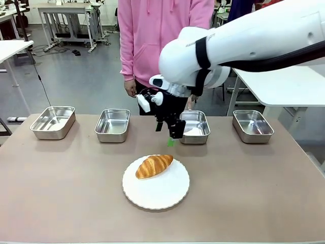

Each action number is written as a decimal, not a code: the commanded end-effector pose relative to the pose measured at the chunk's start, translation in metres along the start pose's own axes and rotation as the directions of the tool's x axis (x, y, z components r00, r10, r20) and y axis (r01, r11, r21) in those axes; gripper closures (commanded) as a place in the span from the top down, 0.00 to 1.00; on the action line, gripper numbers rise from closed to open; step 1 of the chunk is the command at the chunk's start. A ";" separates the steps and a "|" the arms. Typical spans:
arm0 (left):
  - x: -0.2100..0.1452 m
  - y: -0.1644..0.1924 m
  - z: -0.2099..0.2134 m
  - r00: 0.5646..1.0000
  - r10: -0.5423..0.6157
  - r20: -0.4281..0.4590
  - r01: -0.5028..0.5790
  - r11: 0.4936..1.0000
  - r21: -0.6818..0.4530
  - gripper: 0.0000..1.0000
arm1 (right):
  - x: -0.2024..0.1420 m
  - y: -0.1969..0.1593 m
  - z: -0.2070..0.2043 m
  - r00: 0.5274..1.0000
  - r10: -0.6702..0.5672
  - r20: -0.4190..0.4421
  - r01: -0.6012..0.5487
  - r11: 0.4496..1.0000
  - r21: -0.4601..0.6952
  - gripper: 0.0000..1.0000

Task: Place the bread in the container.
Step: Place the Butter Roll into the Airtight Container indicated by the human.

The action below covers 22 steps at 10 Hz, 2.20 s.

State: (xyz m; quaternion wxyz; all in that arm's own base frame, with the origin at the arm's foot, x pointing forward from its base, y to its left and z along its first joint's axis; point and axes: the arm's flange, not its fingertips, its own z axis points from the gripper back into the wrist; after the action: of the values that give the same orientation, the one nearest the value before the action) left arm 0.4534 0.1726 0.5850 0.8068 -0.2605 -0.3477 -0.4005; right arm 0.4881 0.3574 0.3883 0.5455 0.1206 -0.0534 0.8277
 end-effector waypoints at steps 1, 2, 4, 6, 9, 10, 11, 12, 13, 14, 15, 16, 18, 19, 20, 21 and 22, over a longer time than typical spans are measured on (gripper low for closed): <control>0.002 -0.002 0.001 1.000 -0.008 0.007 0.008 1.000 -0.002 1.00 | -0.002 -0.004 0.002 1.000 0.011 -0.025 -0.010 0.999 0.036 1.00; 0.002 -0.002 0.001 1.000 -0.008 0.007 0.008 1.000 -0.002 1.00 | 0.000 0.000 0.000 1.000 0.000 0.000 0.000 1.000 0.000 1.00; 0.002 -0.002 0.001 1.000 -0.008 0.007 0.008 1.000 -0.002 1.00 | 0.000 0.000 0.000 1.000 0.000 0.000 0.000 1.000 0.000 1.00; 0.002 -0.002 0.001 1.000 -0.008 0.007 0.008 1.000 -0.002 1.00 | 0.000 -0.003 -0.005 1.000 0.004 -0.003 -0.004 1.000 0.011 1.00; 0.002 -0.002 0.001 1.000 -0.008 0.007 0.008 1.000 -0.002 1.00 | 0.026 0.016 -0.025 0.997 0.057 -0.051 -0.059 0.997 -0.047 1.00; 0.002 -0.002 0.001 1.000 -0.008 0.007 0.008 1.000 -0.002 1.00 | 0.030 0.022 -0.029 0.996 0.065 -0.054 -0.068 0.996 -0.056 1.00; 0.002 -0.002 0.001 1.000 -0.008 0.007 0.008 1.000 -0.002 1.00 | 0.033 0.027 -0.035 0.994 0.080 -0.076 -0.084 0.995 -0.051 1.00; 0.002 -0.002 0.001 1.000 -0.008 0.007 0.008 1.000 -0.002 1.00 | 0.036 0.030 -0.040 0.993 0.087 -0.076 -0.090 0.995 -0.038 1.00; 0.002 -0.002 0.001 1.000 -0.008 0.007 0.008 1.000 -0.002 1.00 | 0.038 0.032 -0.043 0.993 0.093 -0.069 -0.094 0.995 -0.021 1.00; 0.002 -0.002 0.001 1.000 -0.008 0.007 0.008 1.000 -0.002 1.00 | 0.039 0.034 -0.050 0.991 0.100 -0.084 -0.101 0.995 -0.011 1.00; 0.002 -0.002 0.001 1.000 -0.008 0.007 0.008 1.000 -0.002 1.00 | 0.042 0.036 -0.055 0.990 0.096 -0.104 -0.099 0.995 -0.023 1.00; 0.002 -0.002 0.001 1.000 -0.008 0.007 0.008 1.000 -0.002 1.00 | 0.043 0.036 -0.061 0.987 0.112 -0.114 -0.116 0.993 -0.036 1.00; 0.002 -0.002 0.001 1.000 -0.008 0.007 0.008 1.000 -0.002 1.00 | 0.044 0.037 -0.070 0.987 0.115 -0.116 -0.121 0.992 -0.047 1.00; 0.002 -0.002 0.001 1.000 -0.008 0.007 0.008 1.000 -0.002 1.00 | 0.046 0.037 -0.075 0.985 0.122 -0.119 -0.128 0.991 -0.040 1.00; 0.002 -0.002 0.001 1.000 -0.008 0.007 0.008 1.000 -0.002 1.00 | 0.047 0.038 -0.076 0.985 0.125 -0.120 -0.130 0.991 -0.033 1.00; 0.002 -0.002 0.001 1.000 -0.008 0.007 0.008 1.000 -0.002 1.00 | 0.047 0.039 -0.078 0.984 0.130 -0.119 -0.134 0.991 -0.026 1.00; 0.002 -0.002 0.001 1.000 -0.008 0.007 0.008 1.000 -0.002 1.00 | 0.047 0.040 -0.080 0.984 0.134 -0.117 -0.138 0.990 -0.021 1.00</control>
State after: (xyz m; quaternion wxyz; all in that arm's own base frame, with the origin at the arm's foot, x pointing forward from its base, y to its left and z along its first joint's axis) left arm 0.4533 0.1727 0.5852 0.8067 -0.2604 -0.3478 -0.4005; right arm 0.4276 0.3999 0.3276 0.4887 0.0752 -0.0395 0.8683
